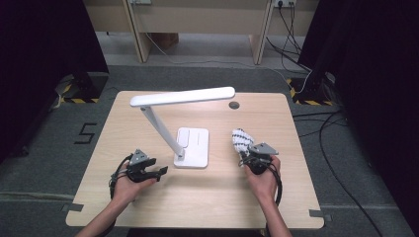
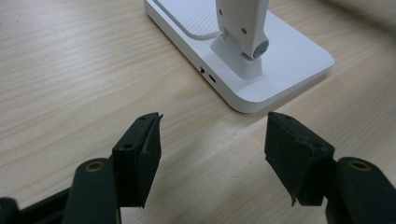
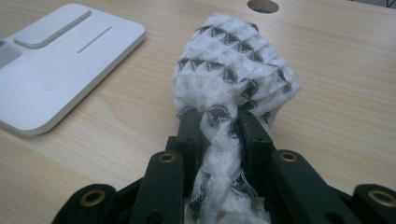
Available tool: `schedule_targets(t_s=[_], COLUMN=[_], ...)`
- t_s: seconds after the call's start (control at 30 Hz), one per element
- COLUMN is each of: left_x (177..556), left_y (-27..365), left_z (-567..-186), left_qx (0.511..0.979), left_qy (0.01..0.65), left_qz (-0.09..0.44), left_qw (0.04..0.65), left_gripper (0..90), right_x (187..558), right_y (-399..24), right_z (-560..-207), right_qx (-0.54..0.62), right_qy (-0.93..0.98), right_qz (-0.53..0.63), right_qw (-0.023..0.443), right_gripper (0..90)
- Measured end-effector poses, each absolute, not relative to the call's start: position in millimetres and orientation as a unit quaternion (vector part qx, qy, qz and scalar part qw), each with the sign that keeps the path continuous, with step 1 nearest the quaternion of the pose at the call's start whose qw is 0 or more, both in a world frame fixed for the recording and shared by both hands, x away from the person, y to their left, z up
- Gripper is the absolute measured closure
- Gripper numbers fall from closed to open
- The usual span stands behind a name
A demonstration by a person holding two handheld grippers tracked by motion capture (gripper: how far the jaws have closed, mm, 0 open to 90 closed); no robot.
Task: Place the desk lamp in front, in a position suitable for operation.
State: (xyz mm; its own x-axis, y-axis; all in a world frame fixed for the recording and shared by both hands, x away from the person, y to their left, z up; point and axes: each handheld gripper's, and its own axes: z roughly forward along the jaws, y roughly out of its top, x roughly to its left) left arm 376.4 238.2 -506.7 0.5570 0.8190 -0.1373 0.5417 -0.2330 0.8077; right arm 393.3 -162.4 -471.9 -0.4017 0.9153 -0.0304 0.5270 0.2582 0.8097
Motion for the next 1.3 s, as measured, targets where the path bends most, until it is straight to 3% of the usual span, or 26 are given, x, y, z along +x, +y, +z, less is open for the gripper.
schedule_targets(t_s=[1.3], left_x=[362], left_y=[202], left_z=[-490], left_qx=[0.794], left_qy=[0.387], left_qz=[0.133], left_qw=[0.451], left_gripper=[36.8], right_x=[329], right_y=[-99], right_z=[-480], right_qx=[0.385], right_qy=[0.8], right_qz=[0.394], right_qw=[0.237], right_gripper=[74.5])
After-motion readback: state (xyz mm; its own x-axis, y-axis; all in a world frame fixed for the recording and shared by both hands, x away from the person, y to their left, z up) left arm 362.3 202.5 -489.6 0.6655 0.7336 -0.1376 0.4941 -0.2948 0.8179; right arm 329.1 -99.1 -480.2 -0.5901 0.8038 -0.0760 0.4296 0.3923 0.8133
